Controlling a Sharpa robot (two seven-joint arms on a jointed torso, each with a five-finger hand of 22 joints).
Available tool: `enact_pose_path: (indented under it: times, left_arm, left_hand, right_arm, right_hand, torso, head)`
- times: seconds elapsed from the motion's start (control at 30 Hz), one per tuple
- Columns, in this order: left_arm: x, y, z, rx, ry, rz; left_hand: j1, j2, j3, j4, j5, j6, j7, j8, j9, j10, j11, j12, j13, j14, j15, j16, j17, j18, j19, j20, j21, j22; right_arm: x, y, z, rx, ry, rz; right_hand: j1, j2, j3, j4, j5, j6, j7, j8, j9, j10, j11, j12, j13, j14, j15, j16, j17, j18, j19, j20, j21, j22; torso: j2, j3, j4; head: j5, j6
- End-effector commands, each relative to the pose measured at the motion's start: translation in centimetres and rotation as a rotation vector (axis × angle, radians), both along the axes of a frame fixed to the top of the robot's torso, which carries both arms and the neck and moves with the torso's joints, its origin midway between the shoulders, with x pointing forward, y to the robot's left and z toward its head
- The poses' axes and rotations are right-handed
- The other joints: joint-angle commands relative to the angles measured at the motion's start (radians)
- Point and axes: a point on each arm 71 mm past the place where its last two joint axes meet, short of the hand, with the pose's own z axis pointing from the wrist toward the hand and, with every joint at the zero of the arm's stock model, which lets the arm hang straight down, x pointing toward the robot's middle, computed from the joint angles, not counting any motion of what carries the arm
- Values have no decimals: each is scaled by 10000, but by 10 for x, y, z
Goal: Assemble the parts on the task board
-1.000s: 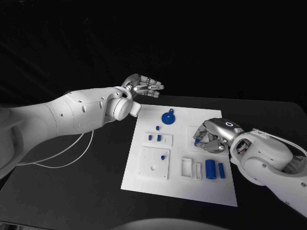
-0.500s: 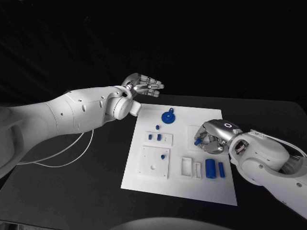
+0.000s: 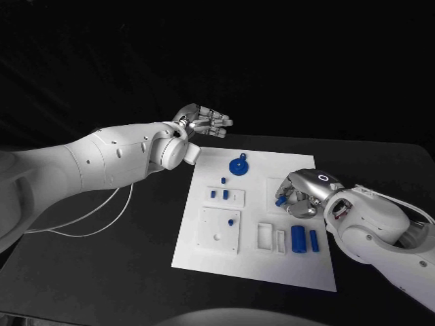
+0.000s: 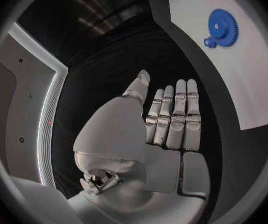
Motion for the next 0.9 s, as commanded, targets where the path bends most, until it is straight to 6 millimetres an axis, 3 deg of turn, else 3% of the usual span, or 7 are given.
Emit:
enact_pose_path:
  times: [0.03, 0.53, 0.9]
  left_arm:
    - [0, -2, 1, -79, -15, -145]
    - [1, 0, 1, -49, -4, -111]
    - [1, 0, 1, -31, -2, -109]
  left_hand:
    - [27, 107, -56, -10, -44, -56, -23, -11, -8, -36, -27, 44, -2, -2, -38, -20, 15, -68, 12, 8, 24, -7]
    - [45, 101, -55, -17, -44, -60, -20, -10, -7, -42, -26, 45, -2, -5, -37, -19, 15, -66, -4, 9, 53, -15]
    - [45, 101, -55, -17, -44, -60, -20, -10, -7, -42, -26, 45, -2, -5, -37, -19, 15, -66, -4, 9, 53, -15]
  right_arm:
    - [0, 1, 3, 270, -314, -97]
    - [1, -2, 17, 1429, 876, -338]
    - [-8, 15, 29, 2002, 1420, 205]
  right_hand:
    - [-10, 125, 78, -7, -64, 81, -11, 36, 26, 83, 0, 19, 29, -2, -120, 44, -16, -4, 341, -105, 94, 71]
    - [-40, 259, -37, -106, -137, 121, -20, 32, 26, 113, -14, 18, 28, 10, -139, 24, -73, -22, 341, -132, 65, 213]
    - [-56, 351, -157, -186, -117, 115, -16, 32, 26, 111, -13, 19, 29, 10, -136, 14, -100, -8, 340, -127, 22, 271]
  torso:
    - [0, 2, 3]
    - [-2, -2, -2]
    - [-10, -16, -2]
  head:
    - [17, -10]
    - [59, -17]
    - [140, -56]
